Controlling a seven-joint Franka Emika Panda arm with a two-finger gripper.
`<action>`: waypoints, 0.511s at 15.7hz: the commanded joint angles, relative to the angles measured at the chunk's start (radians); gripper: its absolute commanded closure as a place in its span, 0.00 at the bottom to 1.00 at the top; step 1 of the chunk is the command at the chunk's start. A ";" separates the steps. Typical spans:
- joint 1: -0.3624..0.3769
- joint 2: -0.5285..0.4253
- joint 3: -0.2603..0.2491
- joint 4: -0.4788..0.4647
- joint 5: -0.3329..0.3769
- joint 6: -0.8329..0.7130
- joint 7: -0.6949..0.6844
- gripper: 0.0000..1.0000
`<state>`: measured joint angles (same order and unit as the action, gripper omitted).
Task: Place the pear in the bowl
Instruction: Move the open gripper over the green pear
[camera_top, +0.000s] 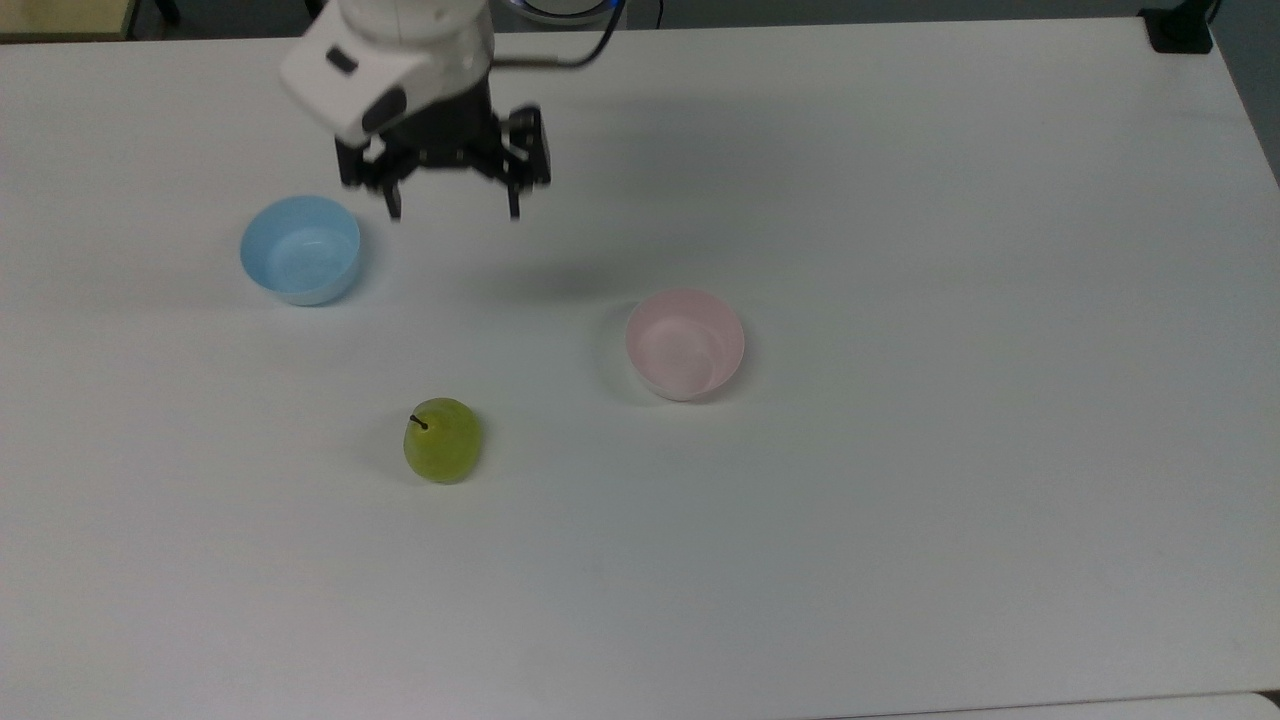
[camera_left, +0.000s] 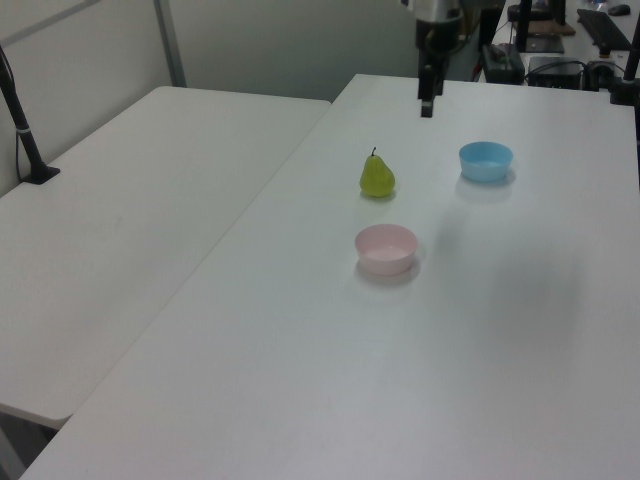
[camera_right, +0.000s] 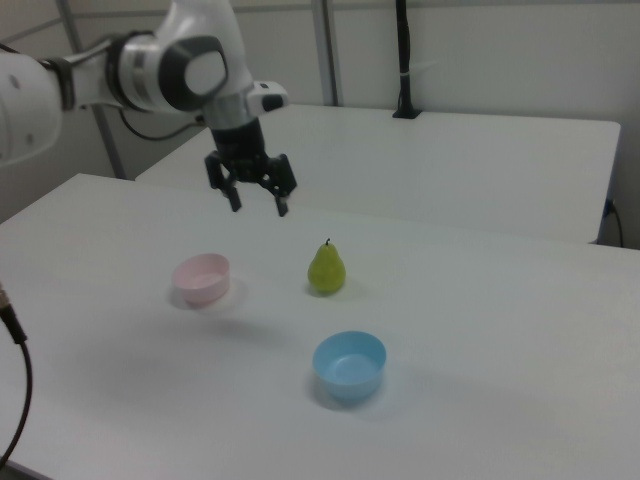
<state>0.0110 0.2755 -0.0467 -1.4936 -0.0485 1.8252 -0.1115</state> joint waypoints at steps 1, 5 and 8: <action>-0.008 0.102 -0.004 0.043 0.018 0.132 -0.027 0.00; -0.017 0.181 -0.004 0.042 0.016 0.272 -0.028 0.00; -0.019 0.231 -0.004 0.042 0.015 0.348 -0.028 0.00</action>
<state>-0.0056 0.4544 -0.0468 -1.4773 -0.0485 2.1140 -0.1117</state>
